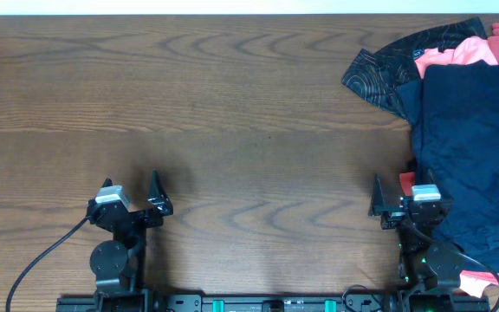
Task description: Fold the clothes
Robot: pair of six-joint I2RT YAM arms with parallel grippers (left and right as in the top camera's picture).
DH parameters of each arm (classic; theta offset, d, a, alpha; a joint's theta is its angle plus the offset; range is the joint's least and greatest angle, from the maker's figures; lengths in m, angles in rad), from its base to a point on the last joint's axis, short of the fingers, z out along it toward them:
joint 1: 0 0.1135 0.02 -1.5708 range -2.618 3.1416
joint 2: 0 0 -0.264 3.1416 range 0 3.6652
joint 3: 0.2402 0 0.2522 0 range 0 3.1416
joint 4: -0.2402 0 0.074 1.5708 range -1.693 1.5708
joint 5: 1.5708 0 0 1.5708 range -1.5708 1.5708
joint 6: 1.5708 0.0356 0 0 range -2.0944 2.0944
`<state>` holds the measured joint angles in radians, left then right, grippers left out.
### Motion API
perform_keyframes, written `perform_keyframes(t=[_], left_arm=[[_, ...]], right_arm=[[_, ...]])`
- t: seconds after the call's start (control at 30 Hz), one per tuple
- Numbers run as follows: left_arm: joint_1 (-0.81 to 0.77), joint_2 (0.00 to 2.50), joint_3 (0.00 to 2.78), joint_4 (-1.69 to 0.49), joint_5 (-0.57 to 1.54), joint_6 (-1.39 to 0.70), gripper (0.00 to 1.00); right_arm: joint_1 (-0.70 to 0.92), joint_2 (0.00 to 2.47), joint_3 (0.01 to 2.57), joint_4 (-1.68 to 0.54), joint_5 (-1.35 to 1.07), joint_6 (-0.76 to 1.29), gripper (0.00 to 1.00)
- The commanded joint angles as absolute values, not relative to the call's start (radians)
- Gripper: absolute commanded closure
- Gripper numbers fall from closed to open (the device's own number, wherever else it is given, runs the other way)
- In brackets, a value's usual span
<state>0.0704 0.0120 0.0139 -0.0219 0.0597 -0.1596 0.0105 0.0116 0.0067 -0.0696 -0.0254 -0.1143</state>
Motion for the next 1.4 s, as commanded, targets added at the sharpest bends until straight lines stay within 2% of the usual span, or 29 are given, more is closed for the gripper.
perform_keyframes(t=[0.0,1.37], left_arm=[[0.073,0.005,0.005,-0.067,0.056,-0.150,0.02],[0.073,0.005,0.005,-0.067,0.056,-0.150,0.02]], right_arm=[[0.020,0.008,0.006,-0.074,-0.019,-0.117,0.01],[0.020,0.008,0.006,-0.074,-0.019,-0.117,0.01]])
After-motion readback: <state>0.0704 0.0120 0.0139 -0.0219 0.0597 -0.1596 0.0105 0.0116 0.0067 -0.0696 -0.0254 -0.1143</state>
